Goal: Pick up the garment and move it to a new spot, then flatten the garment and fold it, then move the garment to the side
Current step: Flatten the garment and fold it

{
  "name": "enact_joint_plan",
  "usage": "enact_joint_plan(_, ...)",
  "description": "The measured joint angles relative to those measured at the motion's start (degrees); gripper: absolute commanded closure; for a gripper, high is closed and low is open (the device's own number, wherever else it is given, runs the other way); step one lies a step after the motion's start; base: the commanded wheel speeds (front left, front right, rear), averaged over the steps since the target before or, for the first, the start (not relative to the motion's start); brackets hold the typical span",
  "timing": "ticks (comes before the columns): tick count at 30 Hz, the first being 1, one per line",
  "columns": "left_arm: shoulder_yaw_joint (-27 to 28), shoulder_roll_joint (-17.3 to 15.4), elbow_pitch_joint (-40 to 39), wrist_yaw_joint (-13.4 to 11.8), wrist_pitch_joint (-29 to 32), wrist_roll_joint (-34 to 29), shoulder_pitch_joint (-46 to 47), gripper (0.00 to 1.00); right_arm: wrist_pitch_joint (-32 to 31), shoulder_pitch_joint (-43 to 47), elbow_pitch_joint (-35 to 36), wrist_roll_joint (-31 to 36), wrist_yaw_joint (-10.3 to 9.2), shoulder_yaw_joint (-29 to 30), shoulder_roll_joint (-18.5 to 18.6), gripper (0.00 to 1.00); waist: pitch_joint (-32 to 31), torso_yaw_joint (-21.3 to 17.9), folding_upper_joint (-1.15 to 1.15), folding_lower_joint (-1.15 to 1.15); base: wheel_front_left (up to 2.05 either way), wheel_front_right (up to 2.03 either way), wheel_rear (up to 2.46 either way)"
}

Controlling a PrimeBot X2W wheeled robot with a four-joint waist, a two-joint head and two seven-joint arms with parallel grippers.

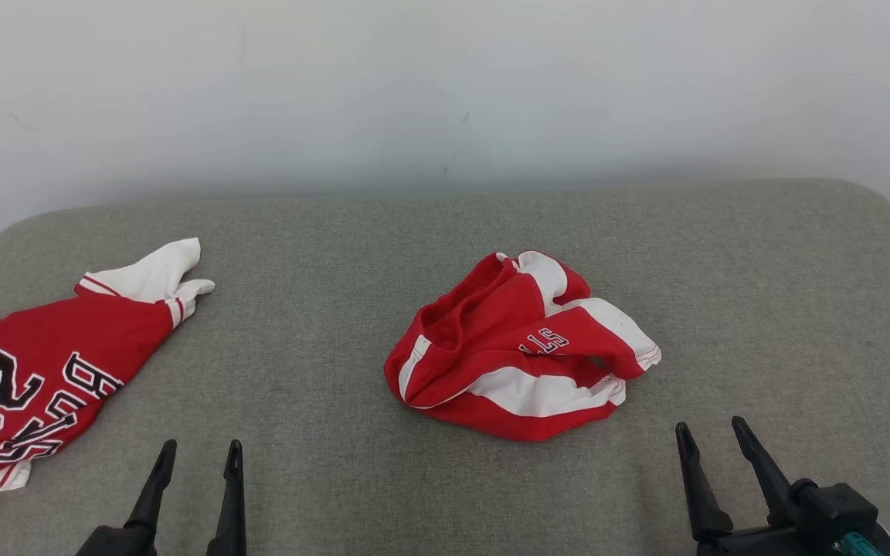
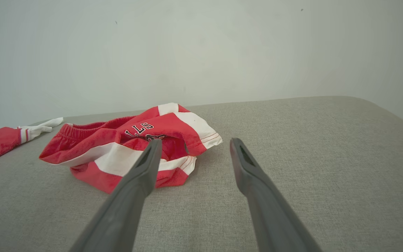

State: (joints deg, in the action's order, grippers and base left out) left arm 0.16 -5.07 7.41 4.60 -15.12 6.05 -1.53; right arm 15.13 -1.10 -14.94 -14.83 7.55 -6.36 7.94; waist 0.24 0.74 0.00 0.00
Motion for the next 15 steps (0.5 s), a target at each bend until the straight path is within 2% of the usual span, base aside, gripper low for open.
enact_joint_plan(11,-1.0,1.1,0.2,0.46,0.0,-0.52,1.35,0.0,-0.81,-7.28,-8.25,0.38,0.0,-0.74,2.71,0.0,1.82,2.29,0.0,0.0,0.0,0.0,0.0)
enact_joint_plan(15,-1.8,1.4,0.84,0.76,0.0,-0.49,3.38,0.0,-1.09,-11.5,-13.55,-1.38,0.0,-0.99,4.13,0.0,3.13,3.9,0.0,0.0,0.0,0.0,0.0)
